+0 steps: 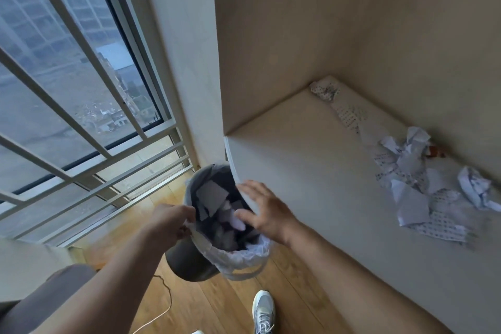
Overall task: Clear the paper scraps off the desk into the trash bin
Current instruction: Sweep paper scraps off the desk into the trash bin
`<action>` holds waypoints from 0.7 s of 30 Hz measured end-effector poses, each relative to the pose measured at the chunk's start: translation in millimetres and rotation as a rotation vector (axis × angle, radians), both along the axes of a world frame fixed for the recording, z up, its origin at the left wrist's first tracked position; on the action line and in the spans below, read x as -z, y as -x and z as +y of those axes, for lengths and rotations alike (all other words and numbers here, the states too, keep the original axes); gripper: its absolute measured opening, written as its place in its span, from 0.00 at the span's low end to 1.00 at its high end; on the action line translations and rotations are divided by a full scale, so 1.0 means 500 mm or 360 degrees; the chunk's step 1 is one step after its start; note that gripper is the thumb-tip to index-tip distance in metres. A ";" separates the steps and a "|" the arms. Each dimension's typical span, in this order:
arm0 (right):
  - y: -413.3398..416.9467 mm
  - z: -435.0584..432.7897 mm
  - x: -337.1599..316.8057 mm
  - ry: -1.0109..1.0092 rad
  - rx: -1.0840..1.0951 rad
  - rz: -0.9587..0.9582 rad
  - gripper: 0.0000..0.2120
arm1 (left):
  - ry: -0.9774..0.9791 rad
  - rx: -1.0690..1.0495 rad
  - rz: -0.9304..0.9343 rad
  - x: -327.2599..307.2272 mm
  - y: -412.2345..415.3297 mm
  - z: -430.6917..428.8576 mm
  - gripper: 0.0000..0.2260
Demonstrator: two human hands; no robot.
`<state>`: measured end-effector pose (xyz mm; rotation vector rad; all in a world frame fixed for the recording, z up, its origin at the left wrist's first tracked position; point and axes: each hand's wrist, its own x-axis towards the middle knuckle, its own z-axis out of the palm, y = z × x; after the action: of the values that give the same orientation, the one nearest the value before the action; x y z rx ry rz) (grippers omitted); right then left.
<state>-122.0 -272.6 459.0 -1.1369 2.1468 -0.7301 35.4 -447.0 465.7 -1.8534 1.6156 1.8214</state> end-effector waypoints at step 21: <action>0.127 0.078 0.016 -0.0341 0.0390 0.0276 0.29 | 0.0040 -0.0082 -0.0022 -0.029 -0.034 -0.019 0.03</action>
<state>-185.7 -233.9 451.1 -0.8620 2.4729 -0.5035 52.3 -456.5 480.0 -1.9307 1.6084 1.8125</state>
